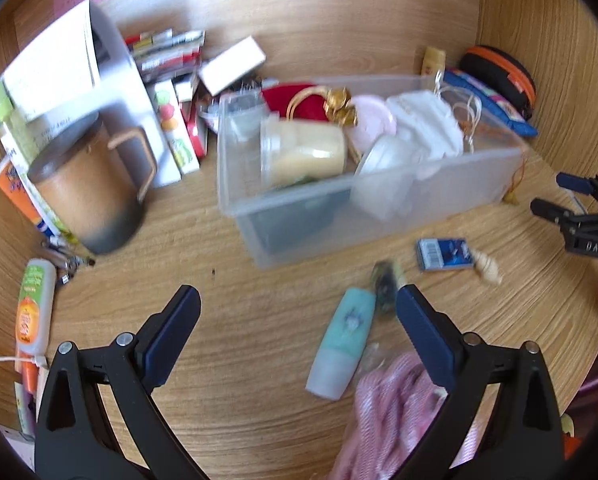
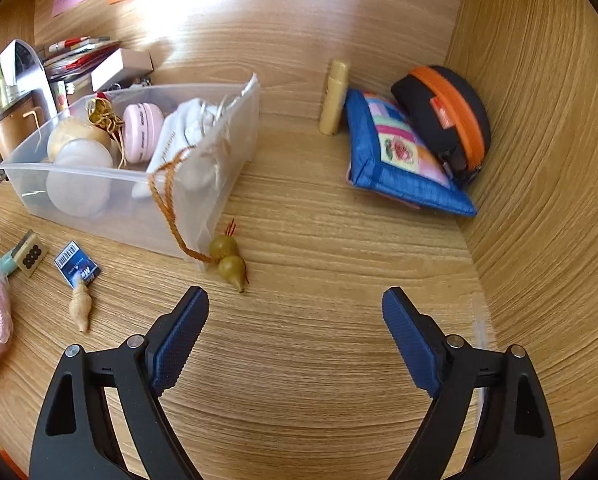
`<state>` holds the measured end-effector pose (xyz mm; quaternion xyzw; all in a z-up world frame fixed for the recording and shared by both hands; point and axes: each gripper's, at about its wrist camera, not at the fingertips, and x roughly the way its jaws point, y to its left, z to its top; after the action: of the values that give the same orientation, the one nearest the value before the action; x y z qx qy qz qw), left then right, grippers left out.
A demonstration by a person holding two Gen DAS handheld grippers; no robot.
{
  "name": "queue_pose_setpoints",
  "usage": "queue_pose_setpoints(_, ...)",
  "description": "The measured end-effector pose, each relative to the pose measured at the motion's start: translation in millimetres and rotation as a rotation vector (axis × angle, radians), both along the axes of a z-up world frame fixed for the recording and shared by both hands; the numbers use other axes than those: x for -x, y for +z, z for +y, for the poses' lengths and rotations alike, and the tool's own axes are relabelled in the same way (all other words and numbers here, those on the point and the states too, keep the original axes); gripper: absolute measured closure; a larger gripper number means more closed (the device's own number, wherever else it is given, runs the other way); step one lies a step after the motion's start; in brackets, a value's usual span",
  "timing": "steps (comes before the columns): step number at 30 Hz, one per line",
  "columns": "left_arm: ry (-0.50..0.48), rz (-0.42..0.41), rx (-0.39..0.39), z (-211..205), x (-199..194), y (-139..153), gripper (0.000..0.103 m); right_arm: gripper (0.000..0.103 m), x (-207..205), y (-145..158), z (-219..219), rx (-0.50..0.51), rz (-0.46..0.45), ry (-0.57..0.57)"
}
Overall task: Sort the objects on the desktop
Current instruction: 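Withdraw both tools from the box toward the remaining items, then grasp the teal-and-white tube with the left tool while the right tool grasps the gourd pendant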
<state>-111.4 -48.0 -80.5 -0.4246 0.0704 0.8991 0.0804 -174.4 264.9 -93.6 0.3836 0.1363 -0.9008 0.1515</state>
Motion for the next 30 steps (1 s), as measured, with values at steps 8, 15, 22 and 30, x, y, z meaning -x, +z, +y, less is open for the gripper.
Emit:
queue_pose_setpoints(8,0.001,-0.056,-0.032,-7,-5,-19,0.004,0.038,16,-12,-7,0.022,-0.077,0.054)
queue_pose_setpoints(15,-0.007,-0.067,-0.024,-7,-6,-24,0.004,0.056,26,-18,-16,0.024,-0.113,0.103)
queue_pose_setpoints(22,-0.012,-0.081,-0.019,-8,-3,-29,0.004,0.066,32,-19,-26,0.019,-0.117,0.141)
queue_pose_setpoints(30,0.000,-0.062,0.009,-8,0,-33,0.004,0.078,34,-19,-33,0.011,-0.108,0.183)
